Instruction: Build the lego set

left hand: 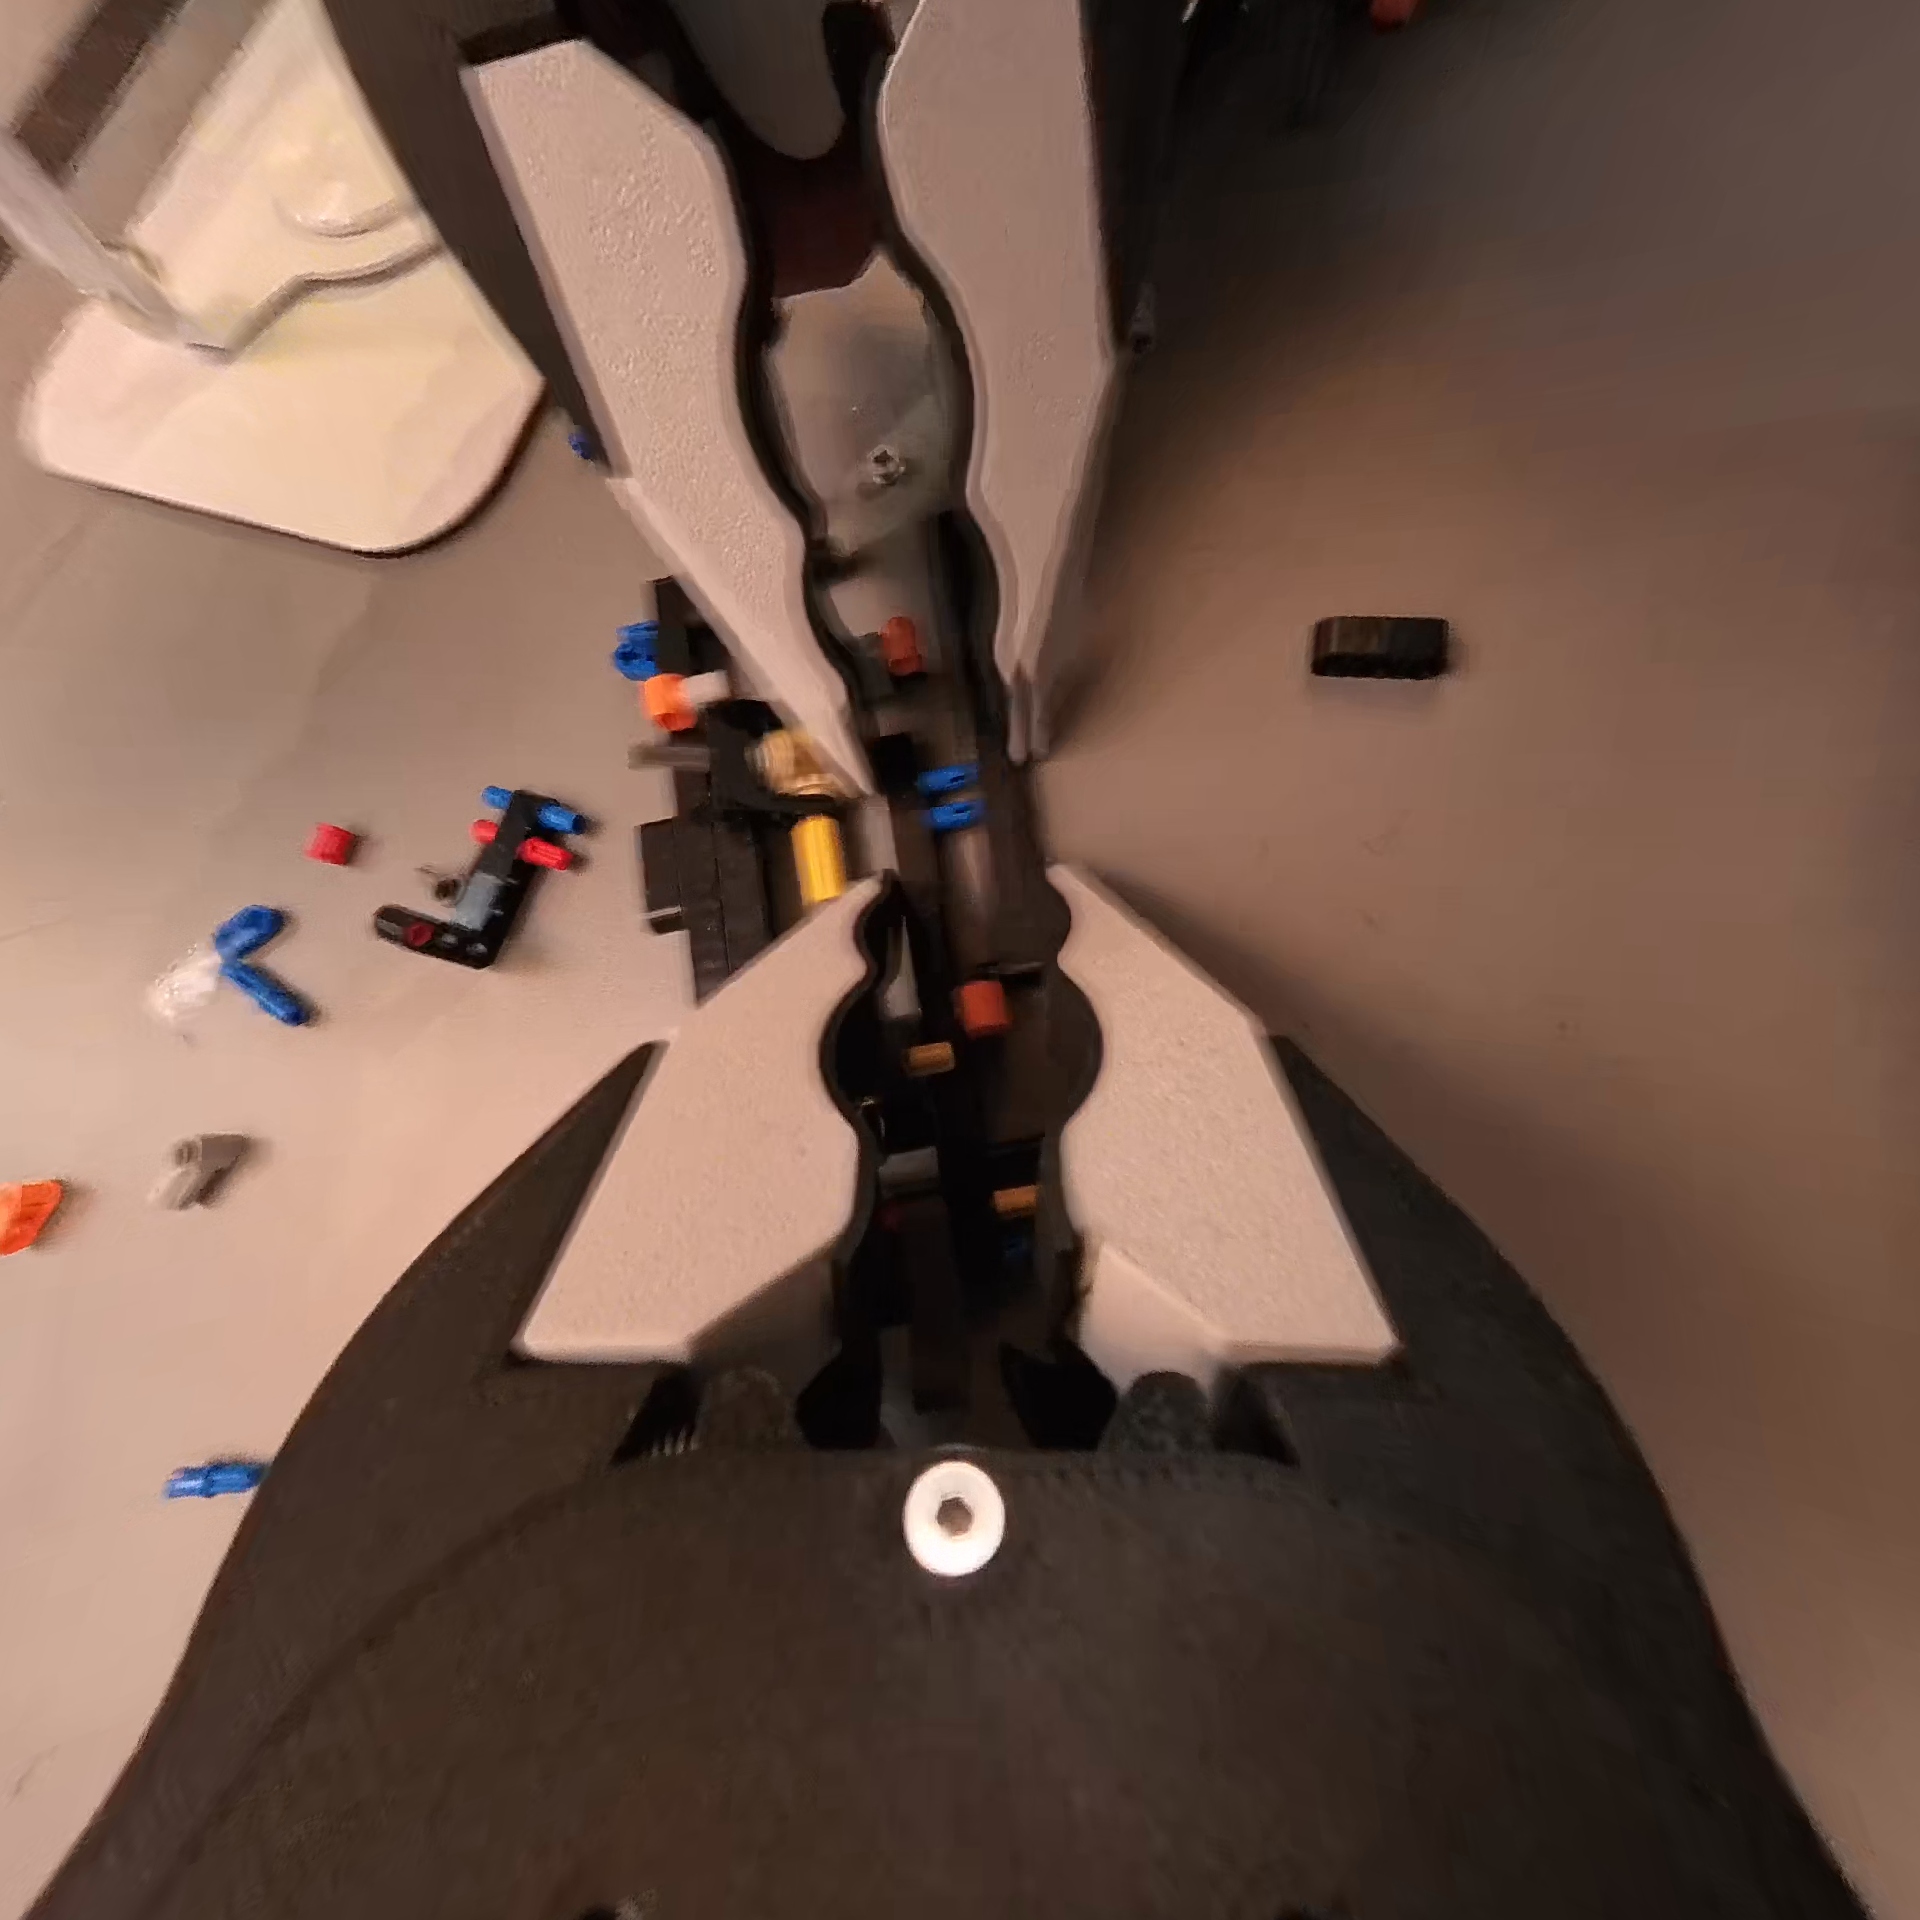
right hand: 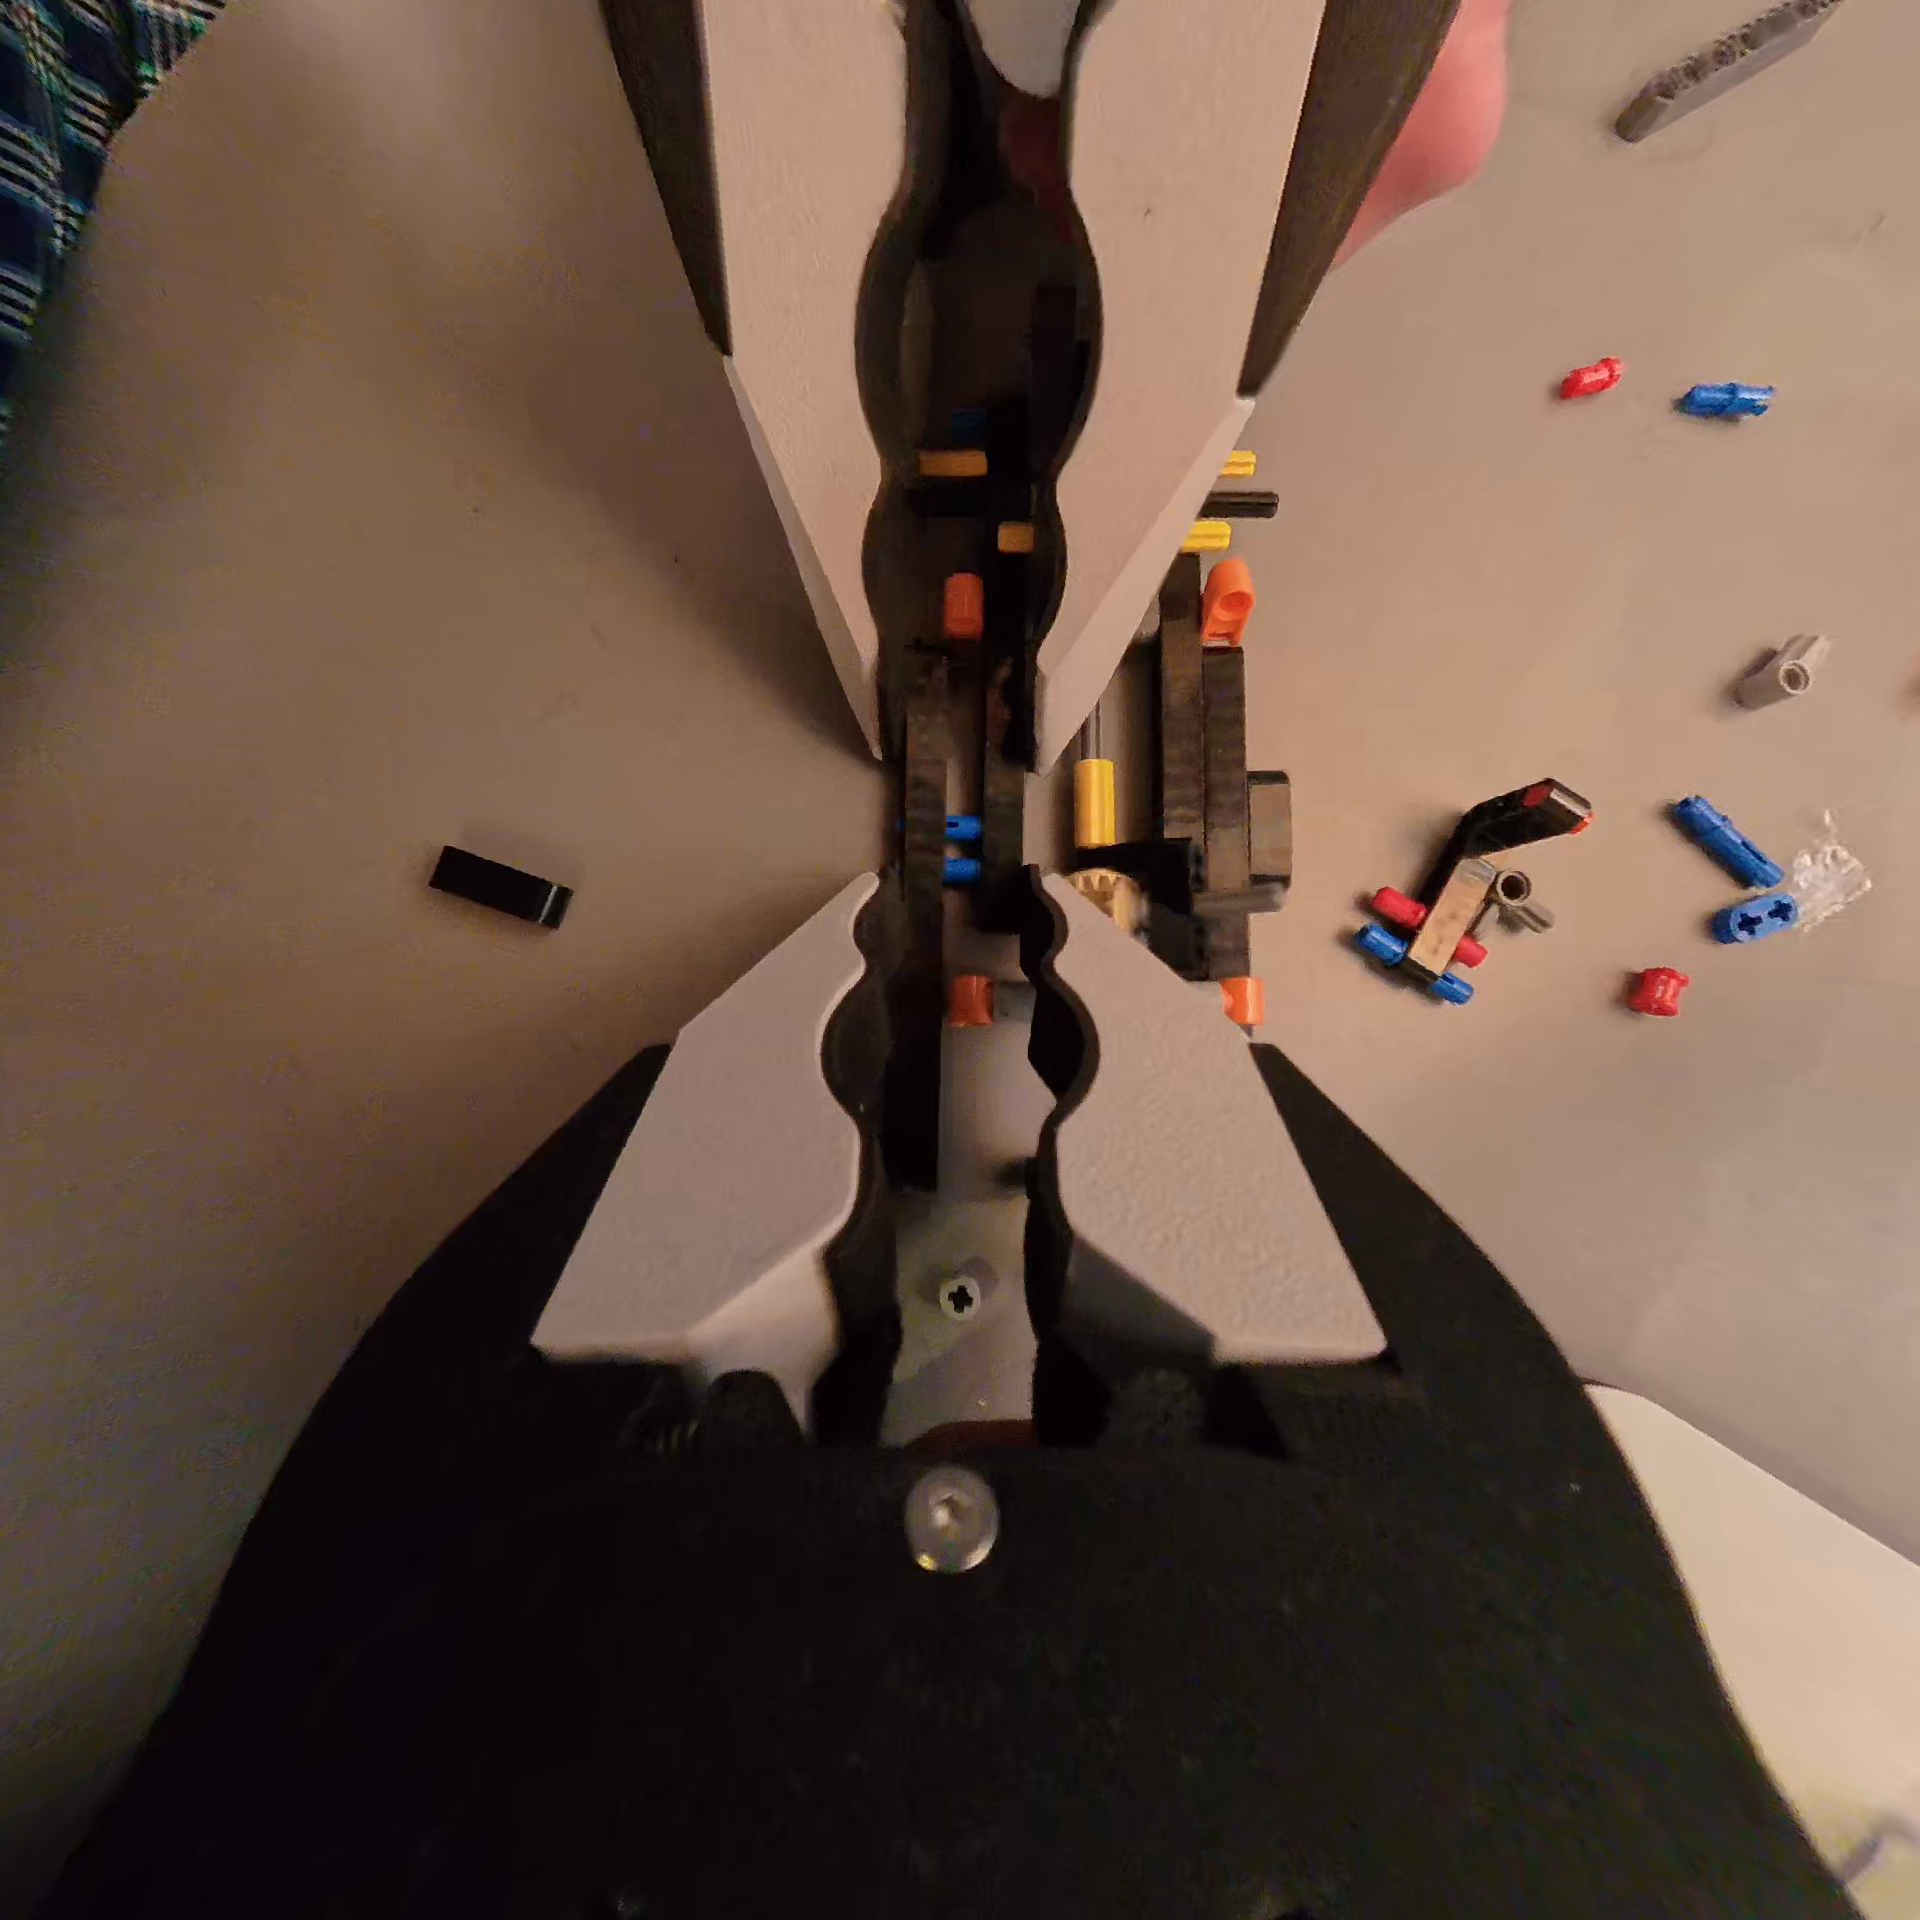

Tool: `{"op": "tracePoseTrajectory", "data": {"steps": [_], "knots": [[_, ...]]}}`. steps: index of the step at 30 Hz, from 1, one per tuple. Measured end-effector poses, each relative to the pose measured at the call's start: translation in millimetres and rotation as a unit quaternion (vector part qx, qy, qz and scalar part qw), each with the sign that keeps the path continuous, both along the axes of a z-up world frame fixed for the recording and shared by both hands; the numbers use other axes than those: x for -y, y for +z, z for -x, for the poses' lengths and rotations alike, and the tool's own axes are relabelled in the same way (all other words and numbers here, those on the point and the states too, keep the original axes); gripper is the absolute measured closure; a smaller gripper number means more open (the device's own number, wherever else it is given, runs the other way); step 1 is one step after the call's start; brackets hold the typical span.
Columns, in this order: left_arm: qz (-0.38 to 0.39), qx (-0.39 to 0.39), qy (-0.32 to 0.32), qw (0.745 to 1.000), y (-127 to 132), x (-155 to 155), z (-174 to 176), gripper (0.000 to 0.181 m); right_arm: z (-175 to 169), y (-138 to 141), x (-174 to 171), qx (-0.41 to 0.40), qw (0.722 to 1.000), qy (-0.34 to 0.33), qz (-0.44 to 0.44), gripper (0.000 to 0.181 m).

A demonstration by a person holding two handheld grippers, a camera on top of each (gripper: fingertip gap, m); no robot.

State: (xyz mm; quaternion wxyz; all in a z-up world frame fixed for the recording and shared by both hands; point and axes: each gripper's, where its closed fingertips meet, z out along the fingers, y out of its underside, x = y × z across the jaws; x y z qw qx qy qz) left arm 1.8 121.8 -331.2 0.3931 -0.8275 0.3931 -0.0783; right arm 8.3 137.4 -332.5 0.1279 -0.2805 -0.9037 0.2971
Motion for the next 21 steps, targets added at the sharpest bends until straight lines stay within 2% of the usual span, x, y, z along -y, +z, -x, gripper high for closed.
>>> {"op": "tracePoseTrajectory", "data": {"steps": [13, 18, 21], "knots": [[-0.005, -0.006, -0.008, 1.000, -1.0, -0.2, 1.2, 0.160, -0.2, -0.9, -0.5, -0.005, 1.000, 0.003, -0.001, 0.161], [0.001, 0.002, 0.000, 1.000, -1.0, -2.2, 3.3, 0.159, 2.4, -0.8, -2.5, -0.012, 1.000, -0.017, -0.007, 0.160], [0.011, 0.013, 0.000, 1.000, -0.7, -1.7, 3.8, 0.149, 3.2, -1.1, -4.4, -0.015, 1.000, -0.023, -0.012, 0.161]]}}
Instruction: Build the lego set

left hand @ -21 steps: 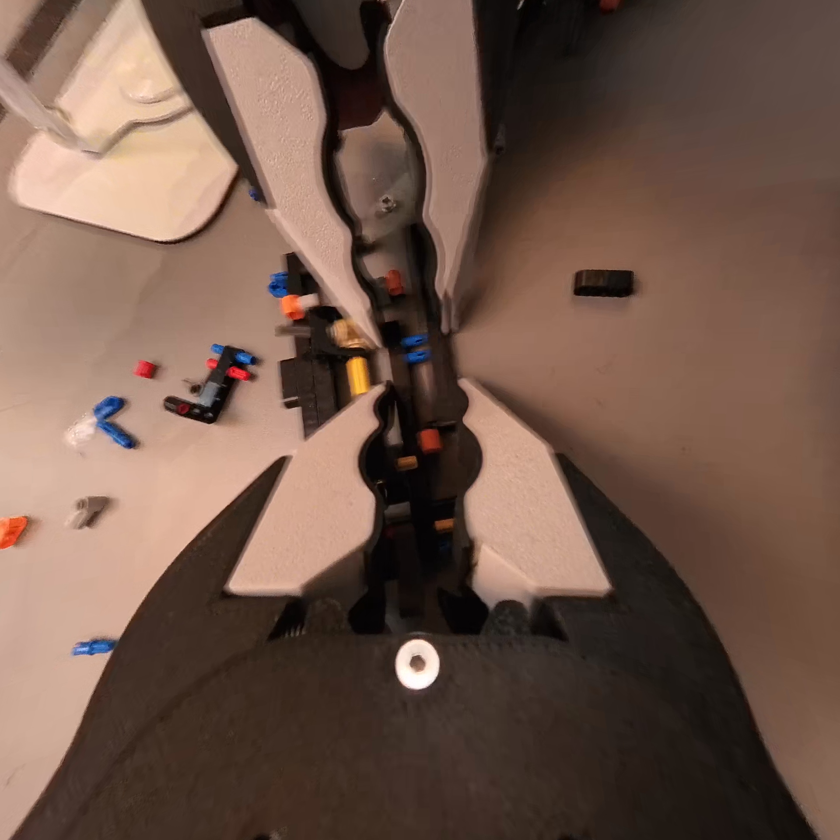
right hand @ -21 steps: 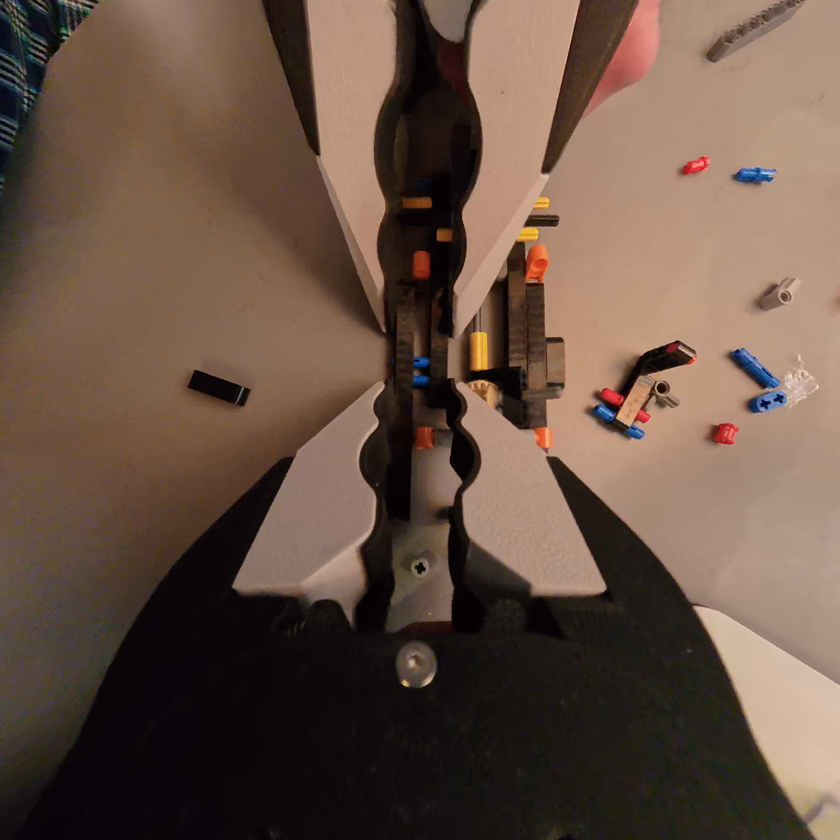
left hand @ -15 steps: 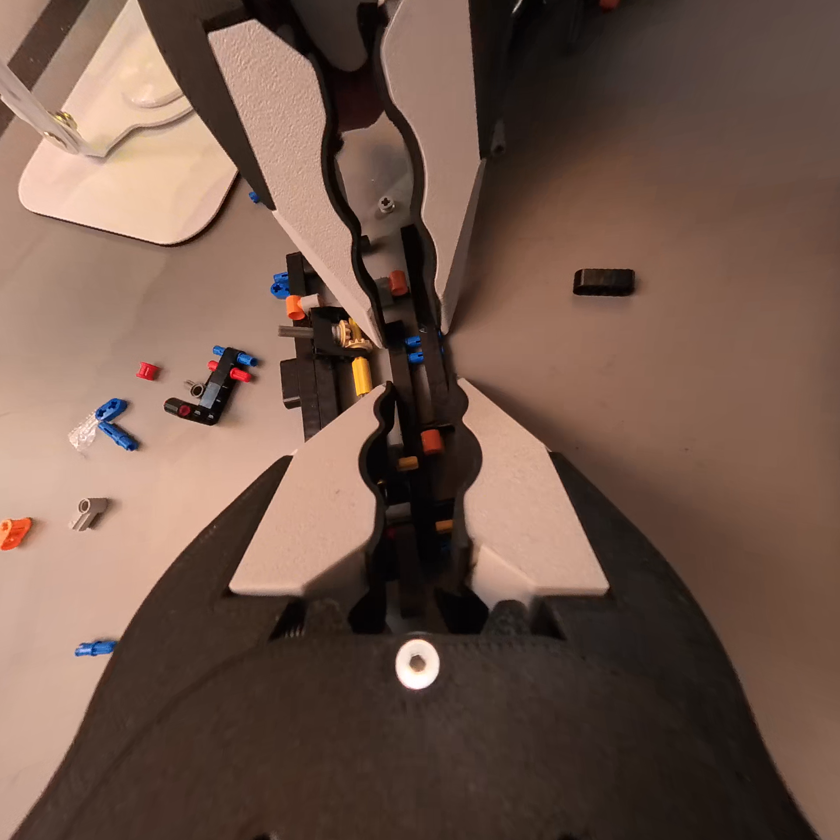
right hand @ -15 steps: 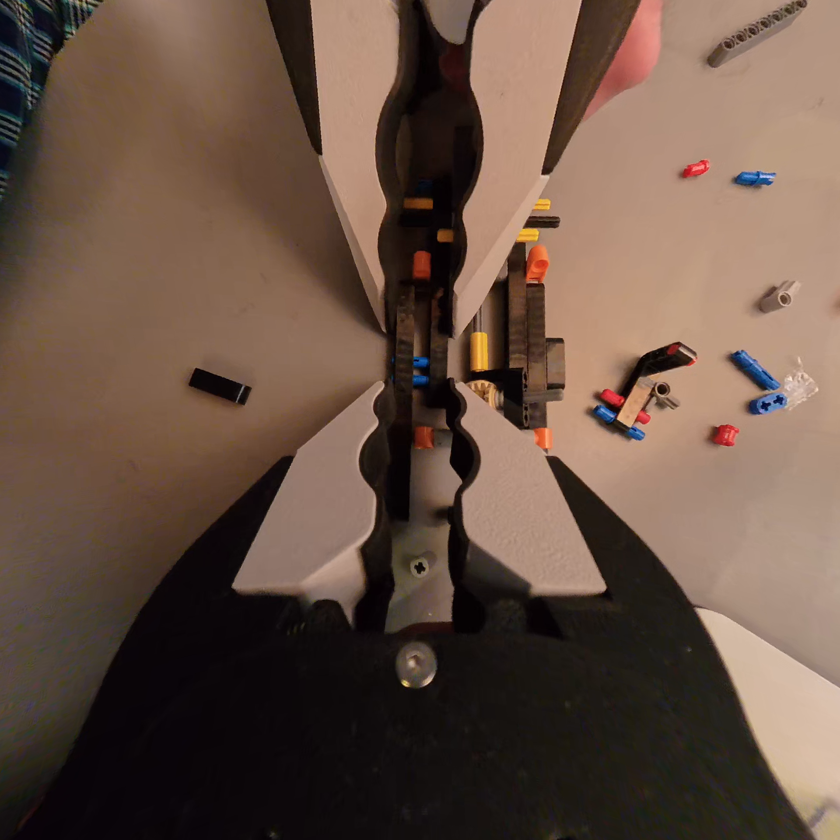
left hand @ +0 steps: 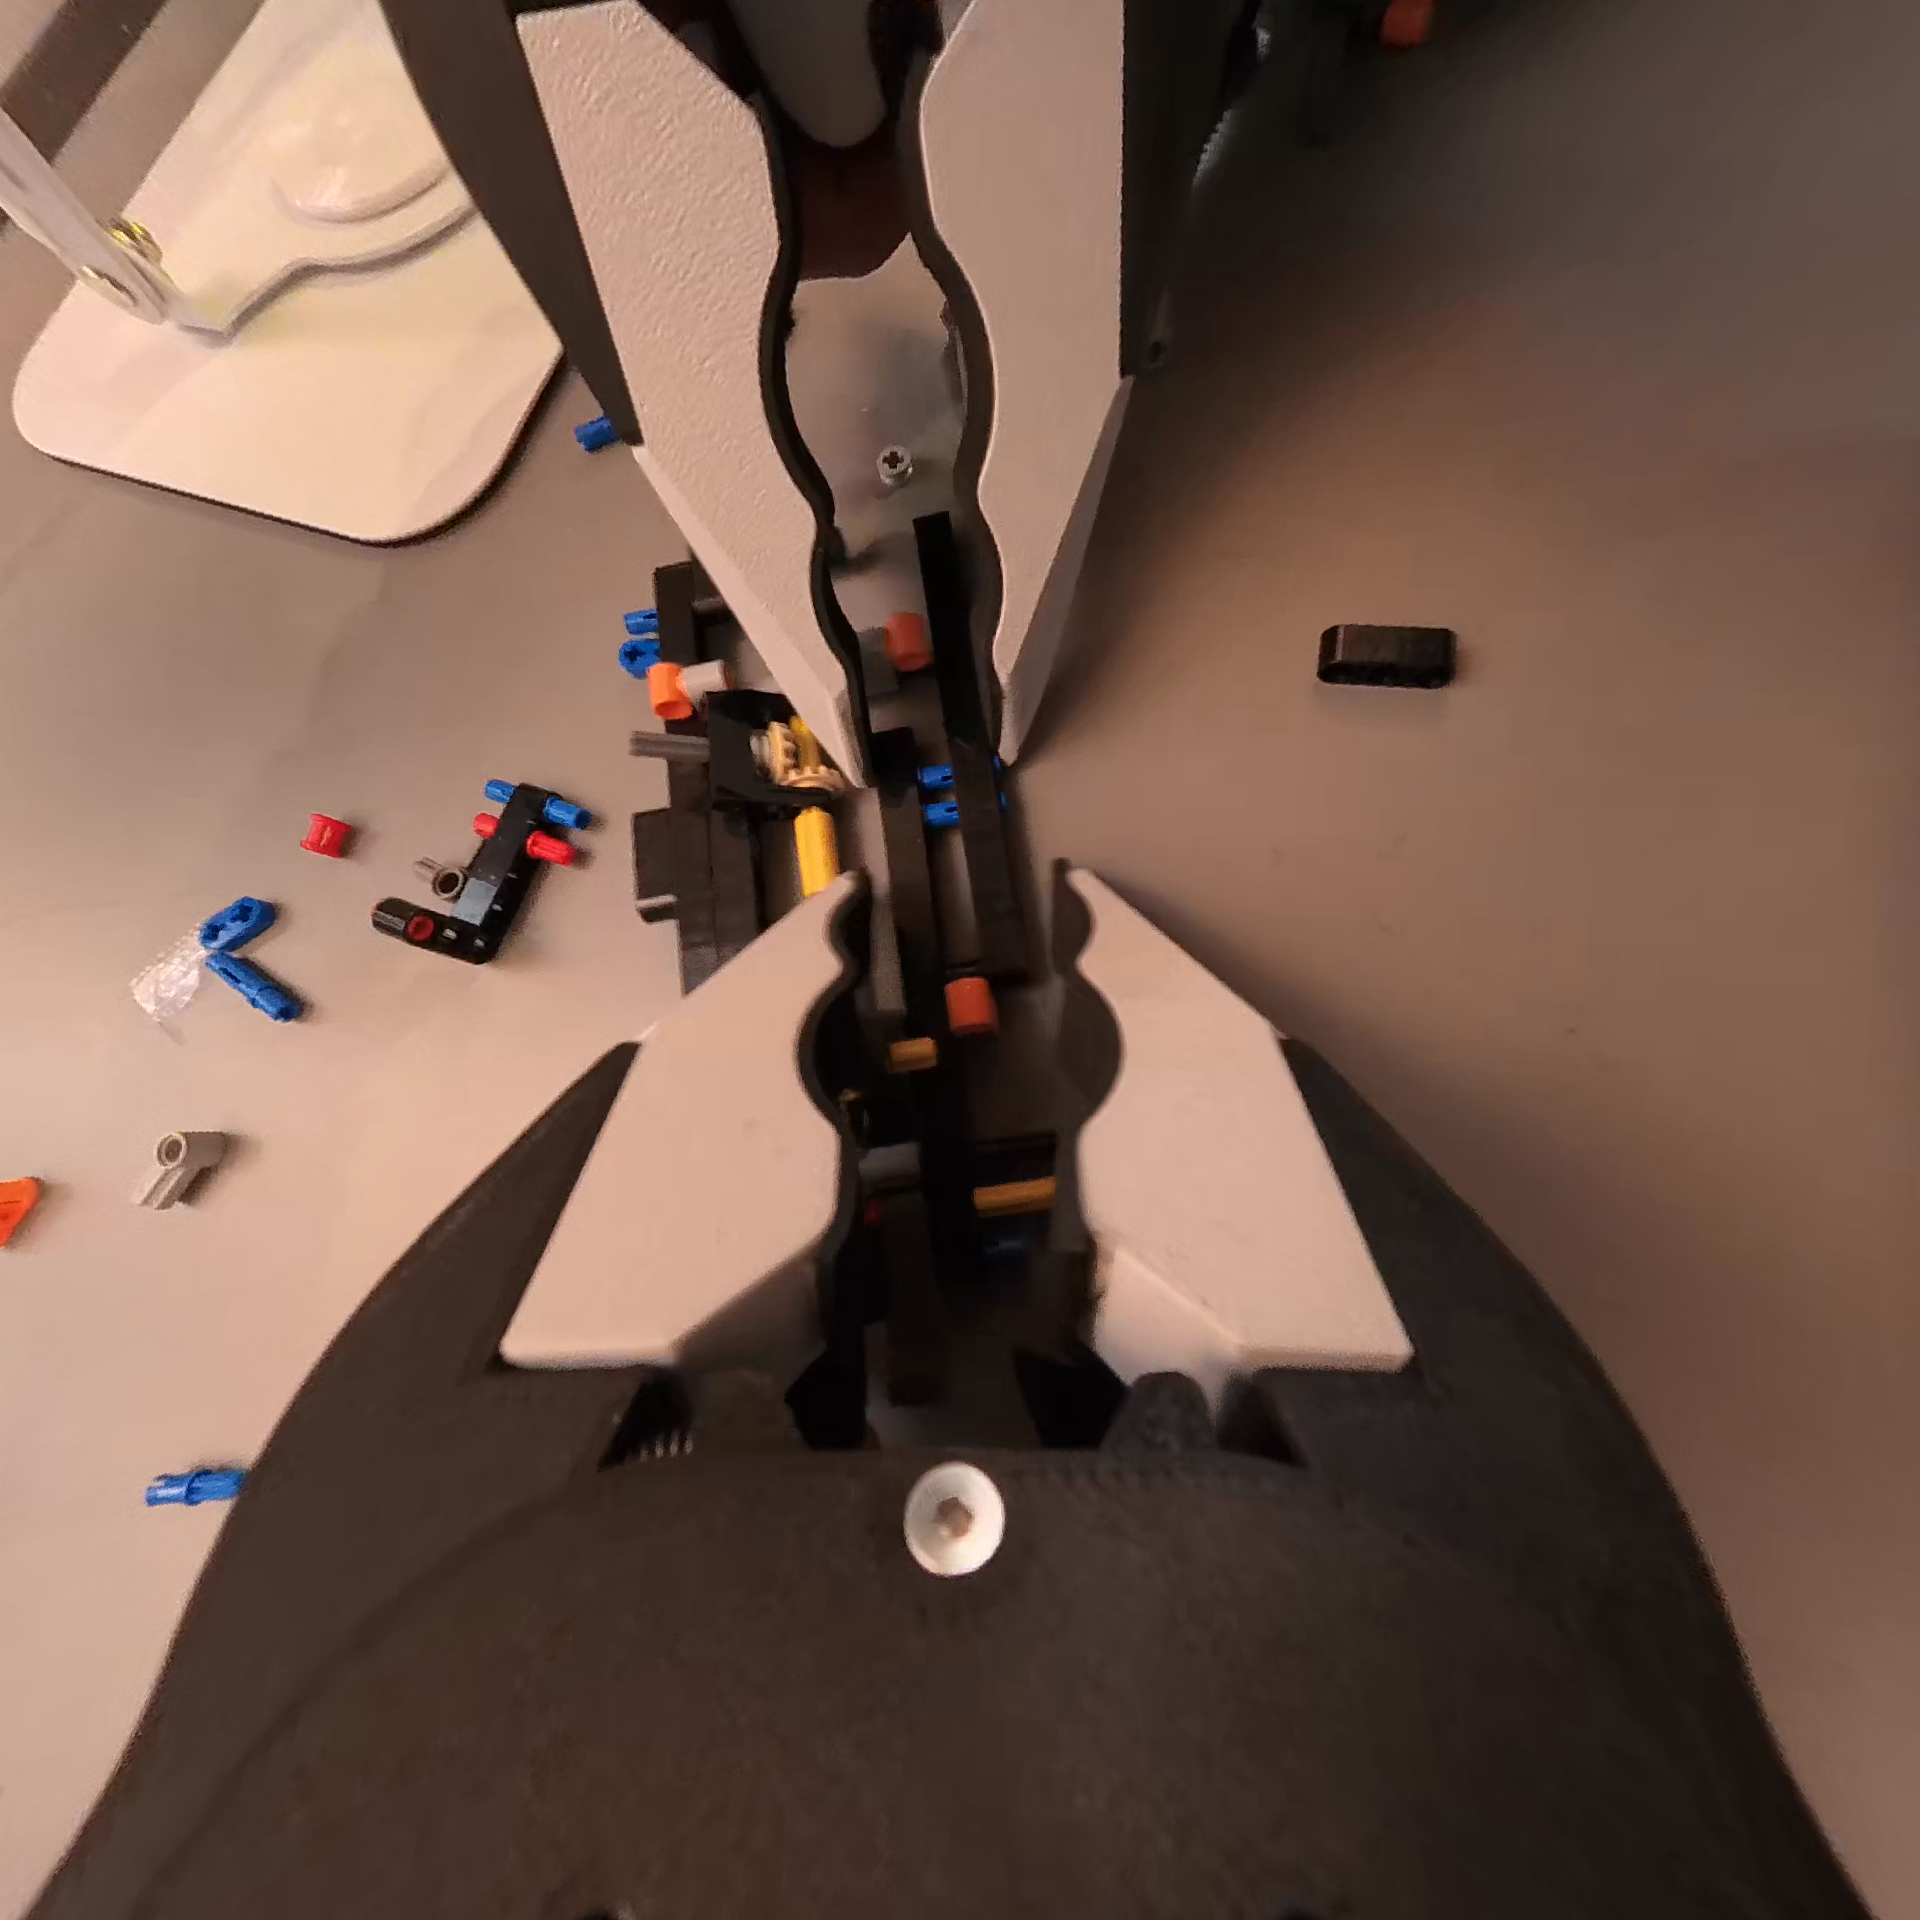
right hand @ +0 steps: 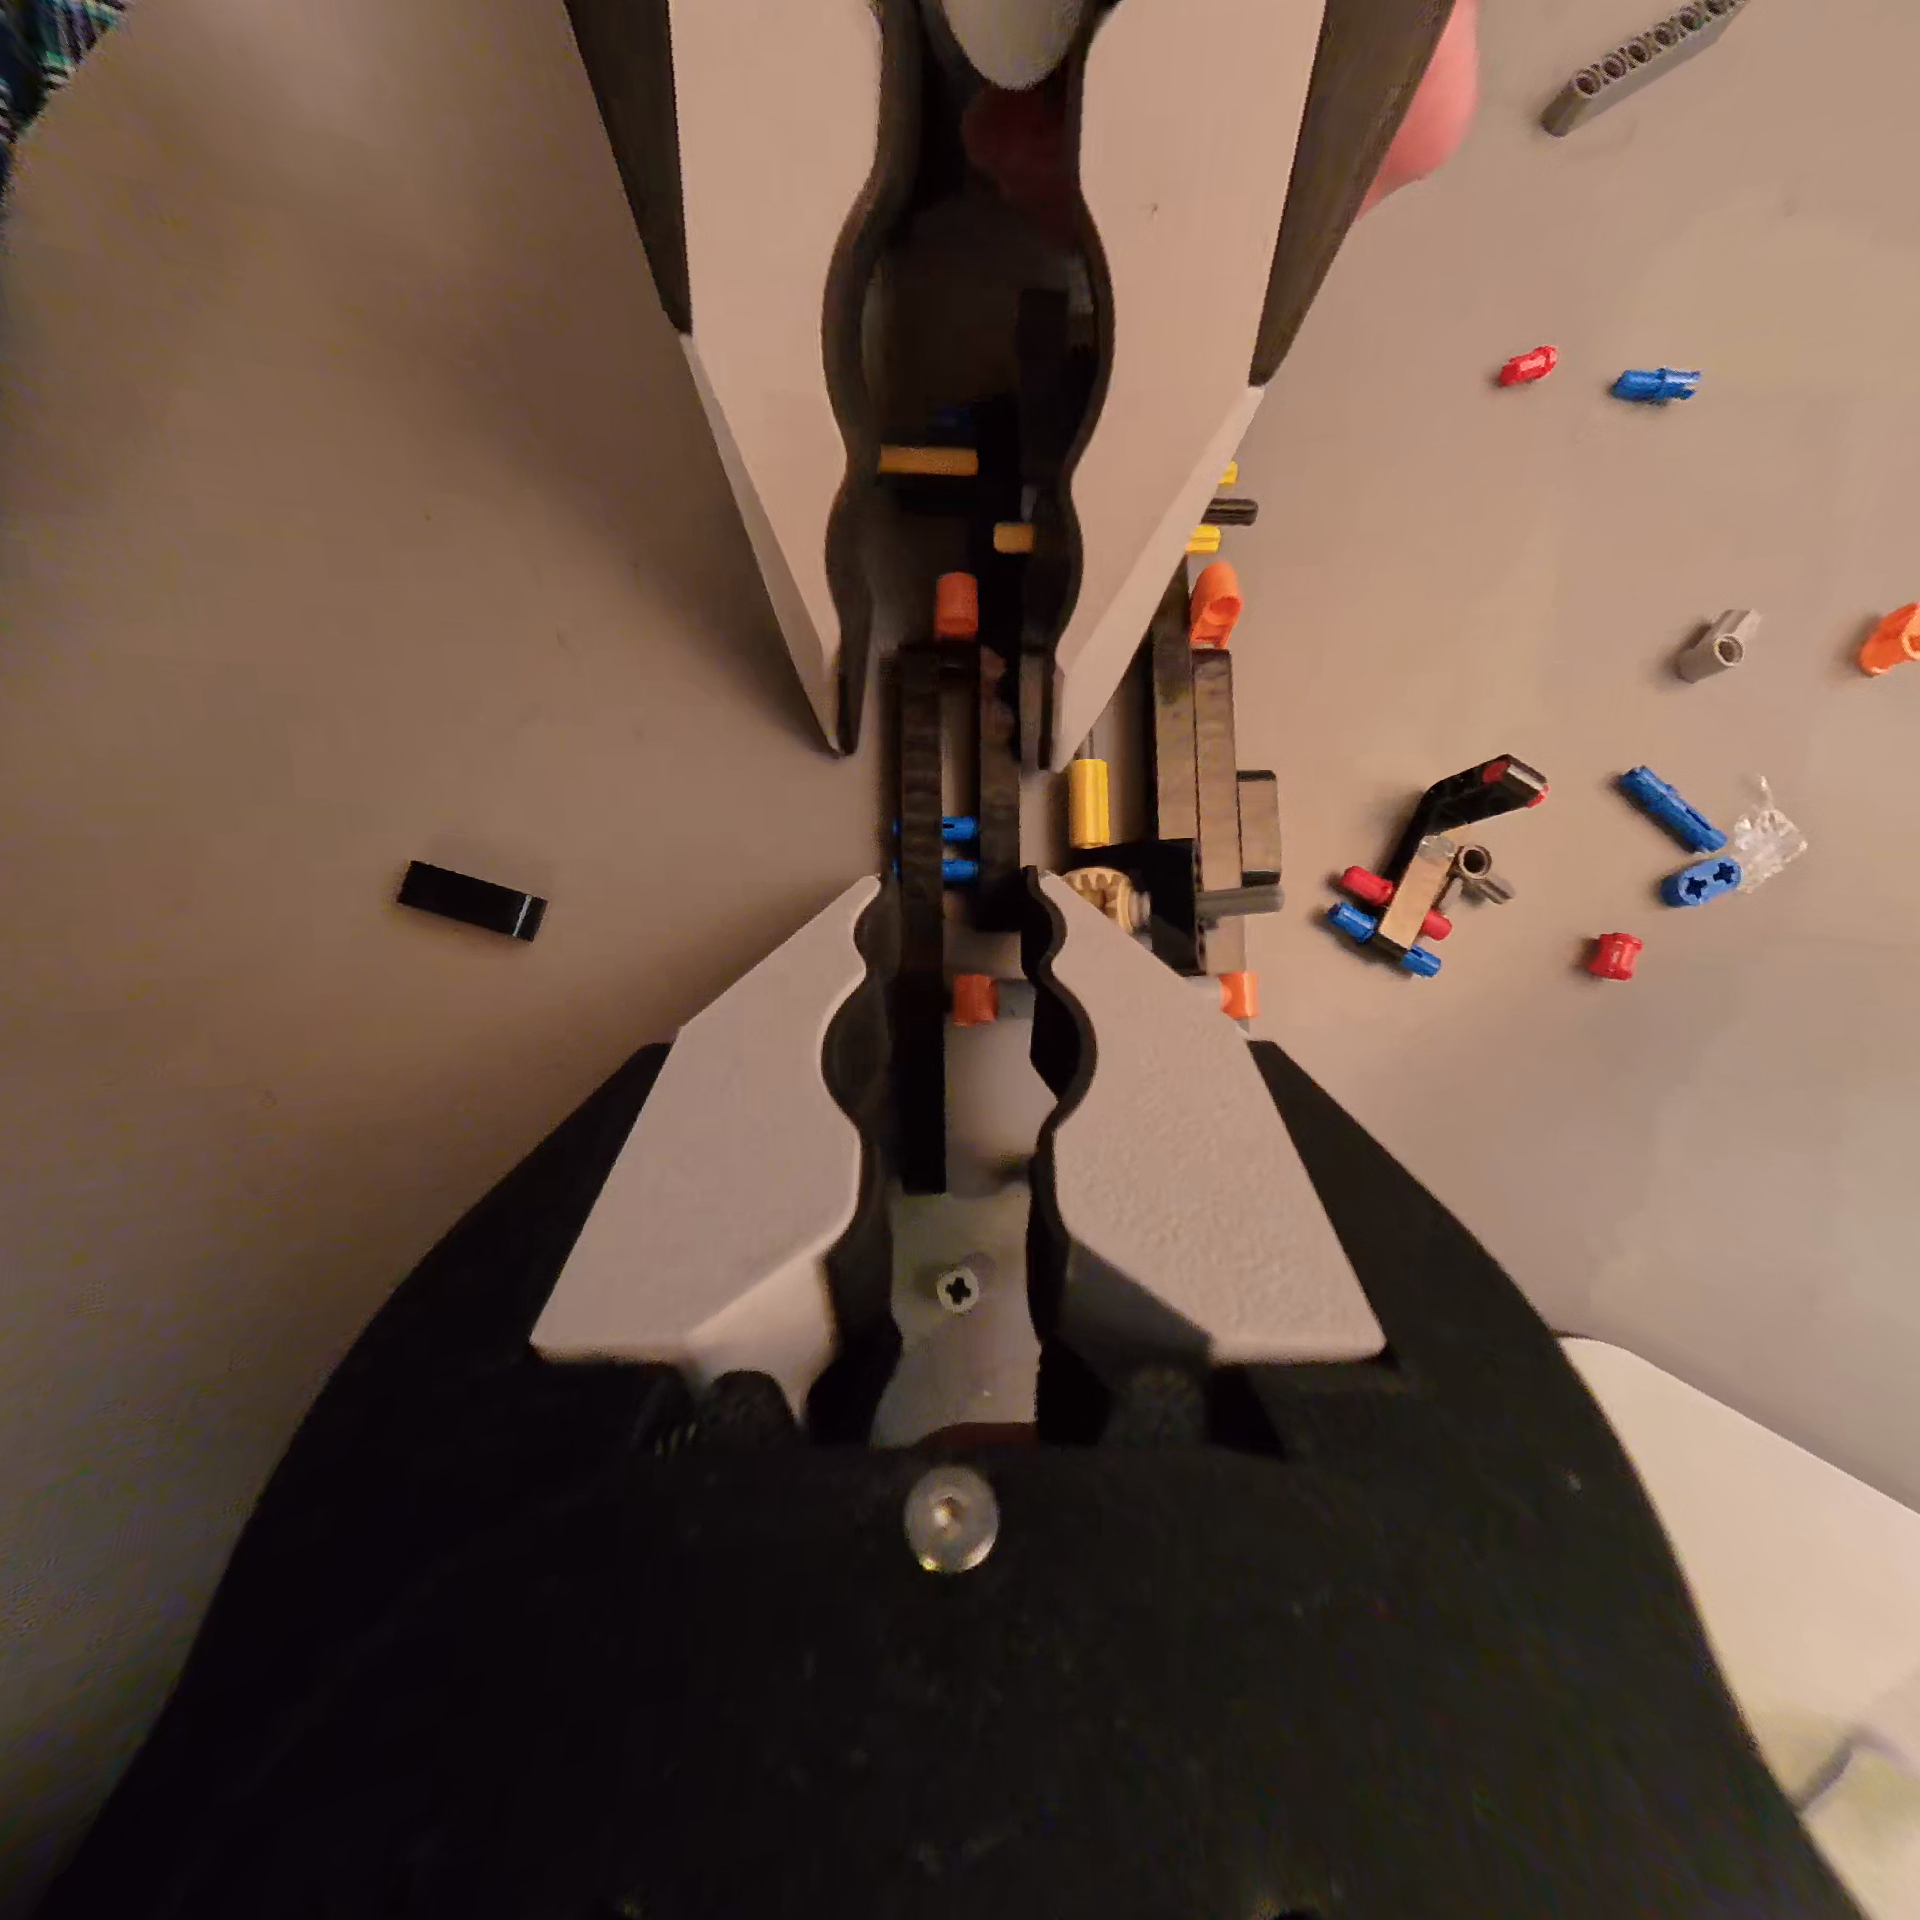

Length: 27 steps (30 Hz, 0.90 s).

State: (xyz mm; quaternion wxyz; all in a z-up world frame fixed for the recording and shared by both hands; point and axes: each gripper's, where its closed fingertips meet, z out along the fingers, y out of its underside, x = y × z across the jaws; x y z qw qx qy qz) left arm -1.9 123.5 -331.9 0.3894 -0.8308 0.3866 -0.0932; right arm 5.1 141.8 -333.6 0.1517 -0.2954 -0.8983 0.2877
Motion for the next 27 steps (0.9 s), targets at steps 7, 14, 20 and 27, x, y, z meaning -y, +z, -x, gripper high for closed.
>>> {"op": "tracePoseTrajectory", "data": {"steps": [7, 14, 20, 27], "knots": [[0.002, -0.016, 0.016, 1.000, 1.2, -1.7, 7.4, 0.147, 1.3, 1.5, -1.1, 0.002, 0.999, -0.010, 0.032, 0.161], [-0.004, -0.035, 0.014, 0.999, -2.5, -6.2, 7.2, 0.154, 1.3, -2.2, -1.7, 0.005, 1.000, -0.012, 0.023, 0.161], [-0.005, -0.027, 0.006, 1.000, -4.8, -6.0, 3.3, 0.159, 2.0, -3.4, -1.8, -0.002, 1.000, -0.007, 0.008, 0.160], [-0.008, -0.027, -0.001, 1.000, -6.2, -8.5, 3.5, 0.160, 2.3, -4.9, -2.3, 0.006, 1.000, -0.007, 0.015, 0.161]]}}
